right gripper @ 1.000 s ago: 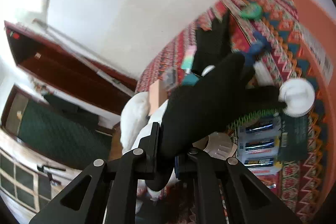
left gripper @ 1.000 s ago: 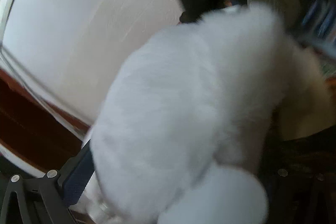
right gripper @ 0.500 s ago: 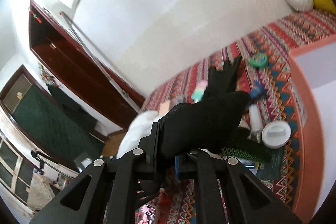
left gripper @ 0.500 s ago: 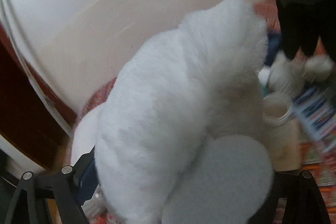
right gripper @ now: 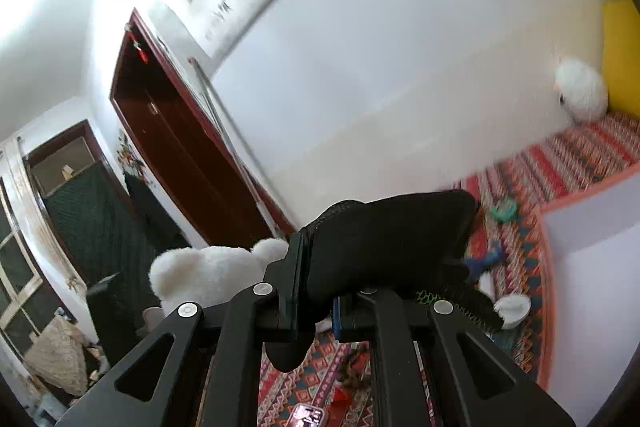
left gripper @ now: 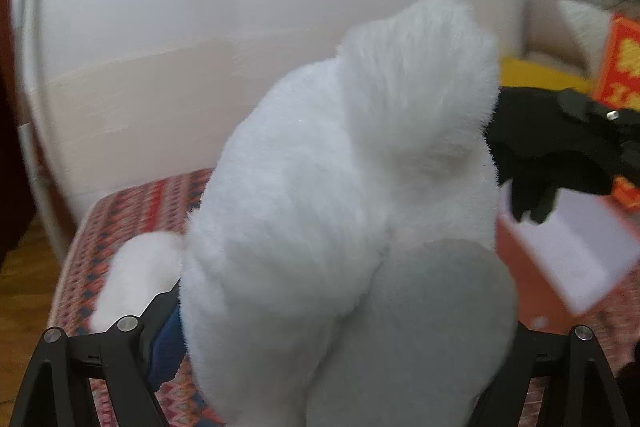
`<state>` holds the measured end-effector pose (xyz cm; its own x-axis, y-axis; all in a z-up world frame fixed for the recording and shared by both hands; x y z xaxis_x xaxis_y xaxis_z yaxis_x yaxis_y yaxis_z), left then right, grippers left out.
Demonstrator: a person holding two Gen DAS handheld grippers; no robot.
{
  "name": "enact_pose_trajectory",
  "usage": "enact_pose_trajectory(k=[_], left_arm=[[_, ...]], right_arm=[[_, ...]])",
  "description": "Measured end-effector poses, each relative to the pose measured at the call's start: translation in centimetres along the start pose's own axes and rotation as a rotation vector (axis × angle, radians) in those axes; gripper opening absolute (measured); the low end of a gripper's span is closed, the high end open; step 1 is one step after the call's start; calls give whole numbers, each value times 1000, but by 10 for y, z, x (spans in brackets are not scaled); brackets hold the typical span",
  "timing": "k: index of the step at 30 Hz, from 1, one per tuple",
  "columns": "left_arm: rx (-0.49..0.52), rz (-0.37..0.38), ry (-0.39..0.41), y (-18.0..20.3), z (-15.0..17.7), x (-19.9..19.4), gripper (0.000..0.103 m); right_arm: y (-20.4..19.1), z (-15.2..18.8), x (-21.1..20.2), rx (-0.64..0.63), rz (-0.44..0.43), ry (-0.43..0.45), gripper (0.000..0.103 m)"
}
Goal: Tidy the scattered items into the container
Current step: 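Carry gloves and plush toy into the pink box and release both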
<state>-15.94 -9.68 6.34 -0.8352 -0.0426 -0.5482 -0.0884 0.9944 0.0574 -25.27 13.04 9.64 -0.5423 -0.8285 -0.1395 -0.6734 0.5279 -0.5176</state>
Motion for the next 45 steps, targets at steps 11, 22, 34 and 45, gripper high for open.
enact_pose_trajectory(k=[11,22,34,45], left_arm=[[118,265,-60,119,-34,1,88],[304,467,-316,272,-10,80,88],[314,212,-341,298,-42,190,93],[213,174,-261,216,-72,159,95]], right_arm=[[-19,-64,-163,-81,149,323,11],[78,-66,-234,75,440,369,11],[227,-14,-187,498,506,191,103],[179,-27,-177,392,452,212,103]])
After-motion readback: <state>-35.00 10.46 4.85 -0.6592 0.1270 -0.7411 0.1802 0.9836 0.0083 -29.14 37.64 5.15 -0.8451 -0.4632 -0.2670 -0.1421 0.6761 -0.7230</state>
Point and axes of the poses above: each gripper's, at about its wrist camera, not at the fingertips, and x roughly the way its jaws point, y to its right, z to its underside, the point moved 5 cm from there along x, roughly the way its jaws point, and after that the axes turned 3 degrees about -x, right-handed, at the moved point
